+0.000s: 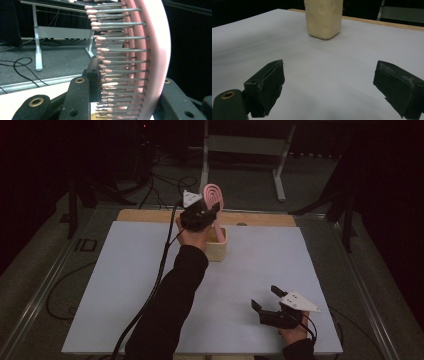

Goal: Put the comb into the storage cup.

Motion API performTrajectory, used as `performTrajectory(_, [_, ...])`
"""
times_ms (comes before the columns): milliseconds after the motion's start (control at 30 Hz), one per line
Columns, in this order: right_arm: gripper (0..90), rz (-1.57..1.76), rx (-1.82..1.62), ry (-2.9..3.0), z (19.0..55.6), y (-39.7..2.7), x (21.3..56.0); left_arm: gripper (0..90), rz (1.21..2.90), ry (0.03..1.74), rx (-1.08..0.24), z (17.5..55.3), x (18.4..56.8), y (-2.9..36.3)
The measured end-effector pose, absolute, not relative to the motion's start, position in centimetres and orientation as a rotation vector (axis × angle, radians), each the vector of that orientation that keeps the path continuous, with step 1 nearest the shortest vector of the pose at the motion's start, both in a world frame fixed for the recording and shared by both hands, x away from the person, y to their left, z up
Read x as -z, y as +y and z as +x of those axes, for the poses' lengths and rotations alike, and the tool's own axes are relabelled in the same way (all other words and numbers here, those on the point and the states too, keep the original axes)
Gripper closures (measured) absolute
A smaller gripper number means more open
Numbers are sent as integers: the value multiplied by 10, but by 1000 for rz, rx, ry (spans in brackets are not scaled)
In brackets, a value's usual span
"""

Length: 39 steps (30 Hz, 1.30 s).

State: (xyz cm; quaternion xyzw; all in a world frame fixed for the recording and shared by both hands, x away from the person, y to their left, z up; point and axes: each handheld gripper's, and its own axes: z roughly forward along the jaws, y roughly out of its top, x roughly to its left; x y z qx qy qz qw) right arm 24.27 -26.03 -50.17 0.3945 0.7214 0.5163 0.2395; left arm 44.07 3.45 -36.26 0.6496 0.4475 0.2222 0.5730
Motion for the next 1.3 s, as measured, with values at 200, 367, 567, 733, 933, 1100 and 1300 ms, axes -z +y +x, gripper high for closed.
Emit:
performTrajectory(200, [97, 1081, -1412, 1973, 243, -261, 501, 644, 1534, 1046, -536, 439, 365, 32])
performTrajectory(367, [97, 1080, -1415, 1974, 243, -260, 502, 644, 1543, 1042, -549, 439, 367, 30])
performTrajectory(567, [97, 1080, -1413, 1974, 243, -260, 502, 644, 1553, 1045, -552, 438, 371, 29])
performTrajectory(733, [97, 1080, -1415, 1974, 243, -260, 502, 643, 1557, 1047, -554, 437, 374, 27])
performTrajectory(933, [97, 1080, -1413, 1972, 243, -260, 502, 643, 1551, 1061, -542, 436, 381, 28])
performTrajectory(1100, [97, 1081, -1412, 1974, 243, -260, 502, 643, 1557, 1072, -529, 436, 387, 28])
performTrajectory(1300, [97, 1080, -1413, 1977, 243, -260, 502, 640, 1578, 1063, -532, 434, 392, 24])
